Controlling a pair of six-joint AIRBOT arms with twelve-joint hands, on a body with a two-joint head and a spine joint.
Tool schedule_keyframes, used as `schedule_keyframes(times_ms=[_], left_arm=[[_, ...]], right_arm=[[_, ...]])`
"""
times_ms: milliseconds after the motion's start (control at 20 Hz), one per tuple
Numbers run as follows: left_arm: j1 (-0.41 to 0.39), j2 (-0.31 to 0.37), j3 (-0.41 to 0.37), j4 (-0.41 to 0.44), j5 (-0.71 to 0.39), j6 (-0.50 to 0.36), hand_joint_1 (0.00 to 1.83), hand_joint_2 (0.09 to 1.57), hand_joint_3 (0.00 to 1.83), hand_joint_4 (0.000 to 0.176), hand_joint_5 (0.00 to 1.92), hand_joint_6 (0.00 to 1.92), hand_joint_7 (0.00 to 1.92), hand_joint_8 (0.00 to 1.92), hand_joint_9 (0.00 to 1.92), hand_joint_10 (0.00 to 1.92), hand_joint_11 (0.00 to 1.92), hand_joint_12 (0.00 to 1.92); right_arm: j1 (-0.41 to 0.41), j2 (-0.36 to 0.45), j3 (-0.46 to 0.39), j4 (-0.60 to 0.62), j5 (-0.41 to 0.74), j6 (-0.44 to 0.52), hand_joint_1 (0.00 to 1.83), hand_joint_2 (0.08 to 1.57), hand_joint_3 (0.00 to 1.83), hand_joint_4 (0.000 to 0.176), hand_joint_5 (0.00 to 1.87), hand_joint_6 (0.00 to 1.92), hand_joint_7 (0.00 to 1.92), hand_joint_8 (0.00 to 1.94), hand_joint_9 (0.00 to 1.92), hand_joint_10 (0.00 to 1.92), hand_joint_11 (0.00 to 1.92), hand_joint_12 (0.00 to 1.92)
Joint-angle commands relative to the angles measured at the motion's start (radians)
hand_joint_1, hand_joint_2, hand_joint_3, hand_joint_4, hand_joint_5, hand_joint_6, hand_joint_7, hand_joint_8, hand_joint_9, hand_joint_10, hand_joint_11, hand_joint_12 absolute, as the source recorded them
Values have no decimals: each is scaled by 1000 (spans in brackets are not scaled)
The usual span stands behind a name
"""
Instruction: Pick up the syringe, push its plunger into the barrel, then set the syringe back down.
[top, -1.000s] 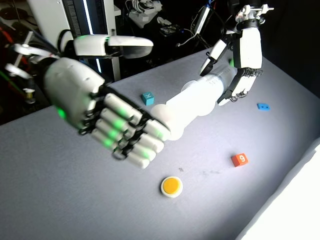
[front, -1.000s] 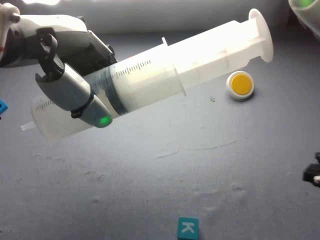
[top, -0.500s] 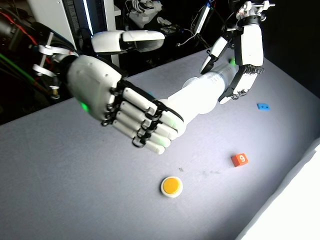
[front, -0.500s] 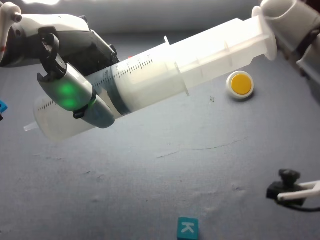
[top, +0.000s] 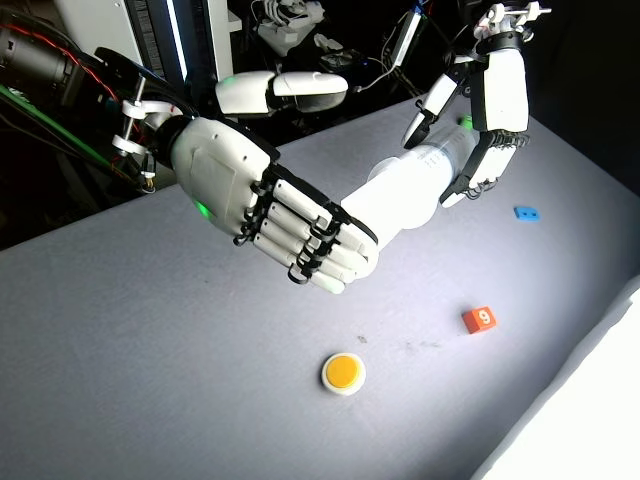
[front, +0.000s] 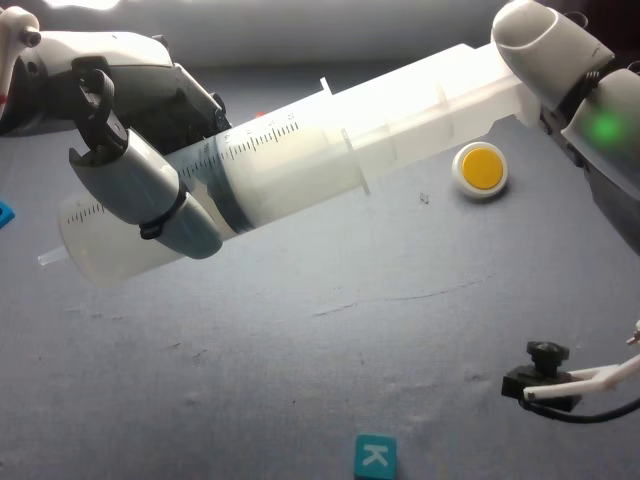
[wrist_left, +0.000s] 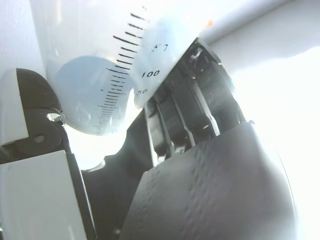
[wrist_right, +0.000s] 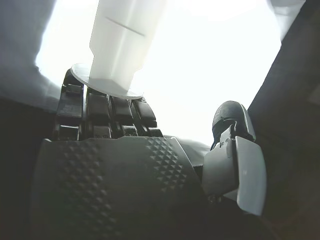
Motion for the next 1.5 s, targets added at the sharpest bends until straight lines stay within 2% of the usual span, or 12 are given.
schedule_keyframes(times_ms=[0, 150, 200, 400, 500, 600, 750, 850, 1050, 1450], left_arm=[[-17, 1, -2, 8, -113, -13, 1379, 1108, 0, 0, 853, 1195, 1050, 831, 954, 1086, 760, 1000], [-17, 1, -3, 8, -113, -13, 1376, 1111, 1, 0, 860, 1230, 1034, 856, 936, 1083, 769, 1004], [-16, 1, -3, 8, -113, -13, 1379, 1105, 0, 0, 879, 1188, 1057, 824, 941, 1082, 777, 995], [-16, 1, -3, 8, -113, -13, 1376, 1117, 1, 0, 861, 1143, 1012, 935, 920, 1164, 736, 1053], [-15, 1, -4, 8, -113, -13, 1380, 1103, 0, 0, 891, 1143, 1053, 829, 946, 1100, 753, 1004], [-15, 1, -4, 8, -113, -13, 1378, 1104, 1, 0, 898, 1155, 1054, 809, 935, 1100, 734, 981], [-15, 1, -4, 10, -113, -13, 1374, 1117, 1, 0, 867, 1195, 1019, 869, 917, 1138, 736, 1001], [-15, 1, -3, 11, -113, -13, 1379, 1107, 0, 0, 886, 1125, 1040, 867, 934, 1130, 752, 1008], [-14, 1, -3, 13, -113, -13, 1376, 1112, 2, 0, 864, 1204, 1040, 845, 923, 1121, 736, 1019], [-11, 1, -3, 16, -113, -13, 1377, 1116, 1, 0, 834, 1200, 1026, 892, 935, 1124, 745, 1021]], right_arm=[[19, -6, -3, -87, 52, 7, 0, 1038, 0, 0, 0, 0, 0, 0, 0, 0, 0, 0], [32, -15, -5, -93, 17, 13, 0, 1037, 0, 0, 0, 0, 0, 0, 0, 0, 0, 0], [34, -21, -5, -96, 16, 13, 0, 1029, 0, 0, 7, 3, 0, 0, 0, 0, 0, 0], [36, -44, -9, -96, -11, 14, 0, 1032, 0, 0, 0, 0, 0, 0, 0, 0, 0, 0], [39, -58, -17, -96, -19, 13, 0, 1031, 0, 0, 0, 0, 0, 0, 0, 0, 0, 0], [39, -70, -29, -96, -25, 6, 0, 1031, 0, 0, 0, 0, 0, 0, 0, 0, 0, 0], [34, -93, -49, -97, -26, -12, 0, 1018, 0, 0, 0, 0, 0, 0, 0, 0, 0, 0], [32, -117, -50, -97, -26, -19, 0, 1027, 0, 0, 0, 0, 0, 0, 0, 0, 0, 0], [24, -153, -50, -97, -34, -29, 0, 1030, 0, 0, 0, 0, 0, 0, 0, 0, 0, 0], [28, -207, -69, -97, -53, -55, 0, 1035, 1, 0, 0, 0, 0, 0, 0, 0, 0, 0]])
